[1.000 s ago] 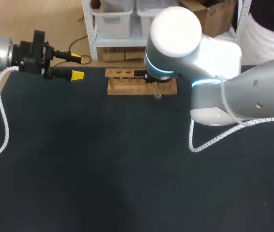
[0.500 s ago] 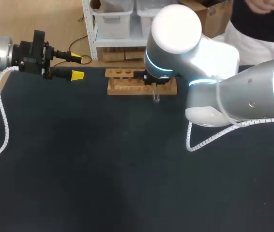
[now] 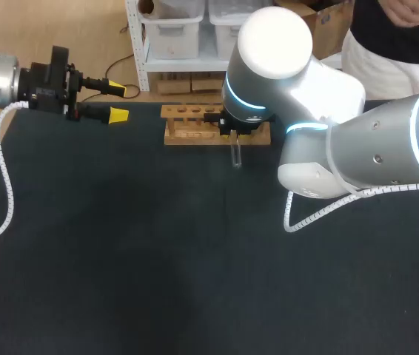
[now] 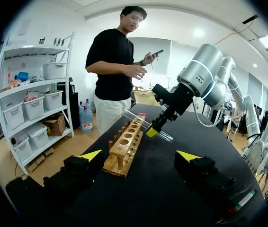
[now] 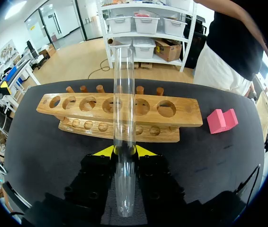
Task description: Grasp the test tube, adjust it, and insert it.
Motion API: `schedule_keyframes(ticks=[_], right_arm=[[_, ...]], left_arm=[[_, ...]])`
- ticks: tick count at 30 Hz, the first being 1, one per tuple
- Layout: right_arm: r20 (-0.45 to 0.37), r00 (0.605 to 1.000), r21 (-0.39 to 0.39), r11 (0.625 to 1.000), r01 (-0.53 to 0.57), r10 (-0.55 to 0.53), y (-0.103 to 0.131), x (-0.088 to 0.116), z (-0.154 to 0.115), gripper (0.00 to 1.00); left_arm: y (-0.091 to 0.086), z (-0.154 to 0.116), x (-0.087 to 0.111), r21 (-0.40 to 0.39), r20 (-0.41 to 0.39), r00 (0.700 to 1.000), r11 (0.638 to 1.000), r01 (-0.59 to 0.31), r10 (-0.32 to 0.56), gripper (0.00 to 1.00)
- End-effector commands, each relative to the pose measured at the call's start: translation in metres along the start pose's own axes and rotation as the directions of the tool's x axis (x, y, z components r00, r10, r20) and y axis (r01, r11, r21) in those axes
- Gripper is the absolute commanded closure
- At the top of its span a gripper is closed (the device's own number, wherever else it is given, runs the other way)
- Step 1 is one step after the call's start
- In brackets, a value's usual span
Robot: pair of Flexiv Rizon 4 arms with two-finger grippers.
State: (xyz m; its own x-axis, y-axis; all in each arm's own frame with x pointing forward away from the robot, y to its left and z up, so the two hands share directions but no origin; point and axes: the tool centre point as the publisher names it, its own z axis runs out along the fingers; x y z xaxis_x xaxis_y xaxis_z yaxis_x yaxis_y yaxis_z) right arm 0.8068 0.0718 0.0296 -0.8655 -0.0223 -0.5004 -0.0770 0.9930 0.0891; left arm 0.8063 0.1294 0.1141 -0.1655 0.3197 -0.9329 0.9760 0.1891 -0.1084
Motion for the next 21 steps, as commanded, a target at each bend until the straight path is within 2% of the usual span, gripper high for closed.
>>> schedule_keyframes(ticks=[1, 13, 21], right_arm=[[-0.011, 1.0, -0.007, 1.0, 0.002, -0.002, -0.001, 0.0, 0.004, 1.0], [-0.017, 1.0, -0.012, 1.0, -0.005, 0.005, -0.004, 0.001, 0.002, 1.0], [0.064, 0.997, 0.034, 0.999, -0.042, 0.04, -0.007, -0.008, -0.028, 1.0]], left_arm=[[0.0, 0.0, 0.001, -0.001, 0.002, 1.0, 1.0, -0.003, 0.003, 0.0], [0.0, 0.0, 0.001, -0.001, 0.002, 1.0, 1.0, -0.003, 0.003, 0.0], [0.0, 0.0, 0.001, -0.001, 0.002, 1.0, 1.0, -0.003, 0.003, 0.0]])
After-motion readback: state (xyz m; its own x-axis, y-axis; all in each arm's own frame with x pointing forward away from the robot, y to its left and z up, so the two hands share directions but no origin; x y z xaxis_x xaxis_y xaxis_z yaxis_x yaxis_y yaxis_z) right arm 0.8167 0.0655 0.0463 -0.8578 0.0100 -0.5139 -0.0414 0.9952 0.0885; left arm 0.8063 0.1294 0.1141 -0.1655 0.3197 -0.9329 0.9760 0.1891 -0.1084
